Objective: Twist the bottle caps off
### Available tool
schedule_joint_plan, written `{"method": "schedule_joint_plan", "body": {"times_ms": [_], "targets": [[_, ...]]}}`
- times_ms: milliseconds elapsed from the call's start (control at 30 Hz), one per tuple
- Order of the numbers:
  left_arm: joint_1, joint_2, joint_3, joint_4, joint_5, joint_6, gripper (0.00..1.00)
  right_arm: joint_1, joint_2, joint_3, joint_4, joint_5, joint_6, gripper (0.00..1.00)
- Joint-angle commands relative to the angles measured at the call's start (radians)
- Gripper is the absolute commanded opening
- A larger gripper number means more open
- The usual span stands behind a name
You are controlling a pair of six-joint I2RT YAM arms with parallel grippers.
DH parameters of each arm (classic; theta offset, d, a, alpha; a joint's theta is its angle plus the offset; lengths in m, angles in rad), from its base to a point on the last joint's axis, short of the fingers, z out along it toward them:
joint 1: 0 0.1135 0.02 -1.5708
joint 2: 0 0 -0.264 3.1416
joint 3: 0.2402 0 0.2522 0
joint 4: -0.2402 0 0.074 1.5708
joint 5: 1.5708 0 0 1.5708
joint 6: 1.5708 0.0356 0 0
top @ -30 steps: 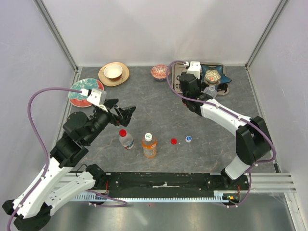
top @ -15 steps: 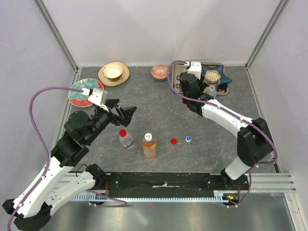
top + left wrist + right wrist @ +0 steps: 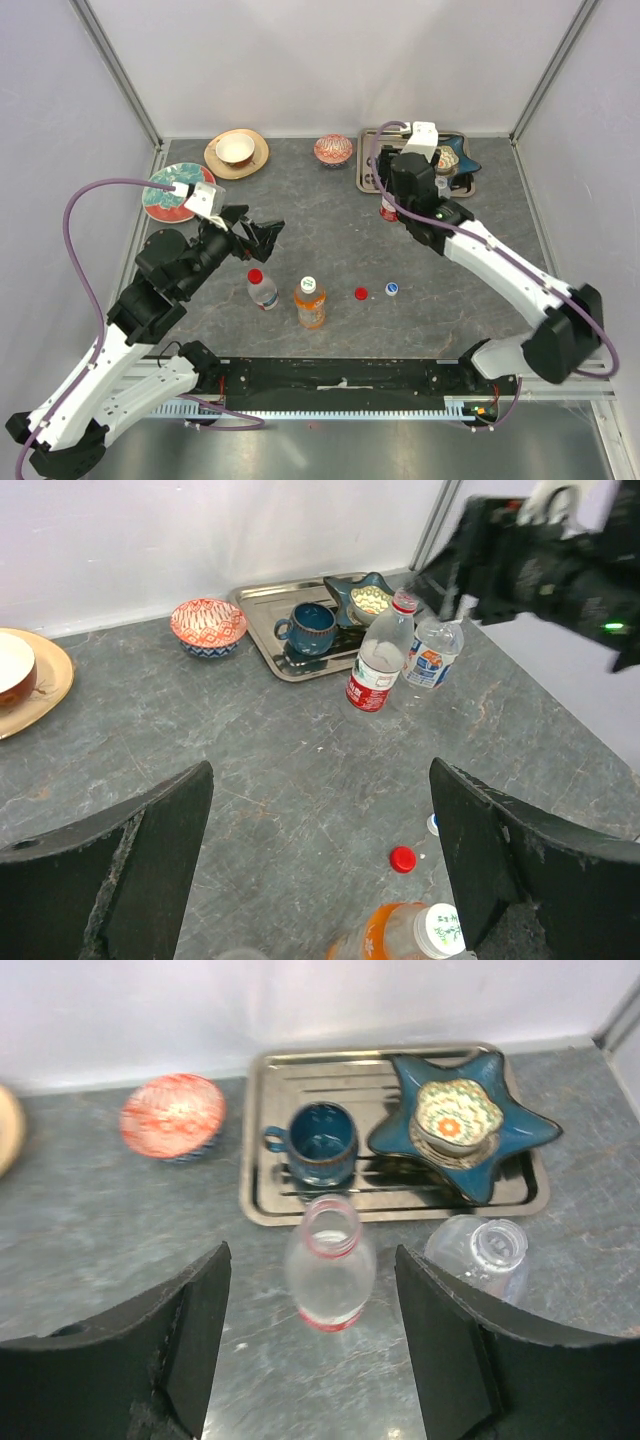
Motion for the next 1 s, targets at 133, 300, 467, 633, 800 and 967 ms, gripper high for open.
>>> {"method": "schedule_joint_plan", "body": {"times_ms": [133,300,467,633,800,967], "targets": [[0.001,-0.009,0.022,0.014,-0.233,0.013,0.96,0.182,-0.276,0.039,-0.100,-0.443,-0.007,0.72],[0.001,-0.038,0.013,-0.004,-0.378,0.029,0.98,0.332,-0.321,-0.039,-0.119,-0.601,0.073,0.79],[0.001,-0.048,0.016,-0.045,-0.367,0.025,0.98,0.575,-0.274,-0.038,-0.127,-0.401,0.050,0.90],[0.001,-0.078,0.004,-0.056,-0.352,0.002,0.98,0.662,-0.186,-0.016,-0.136,-0.357,0.059,0.90],[0.001,-0.100,0.003,-0.082,-0.349,0.005,0.98,0.679,-0.152,-0.041,-0.127,-0.318,0.084,0.89],[0.001,-0.106,-0.005,-0.088,-0.338,0.006,0.98,0.687,-0.137,-0.068,-0.130,-0.312,0.105,0.85]]}}
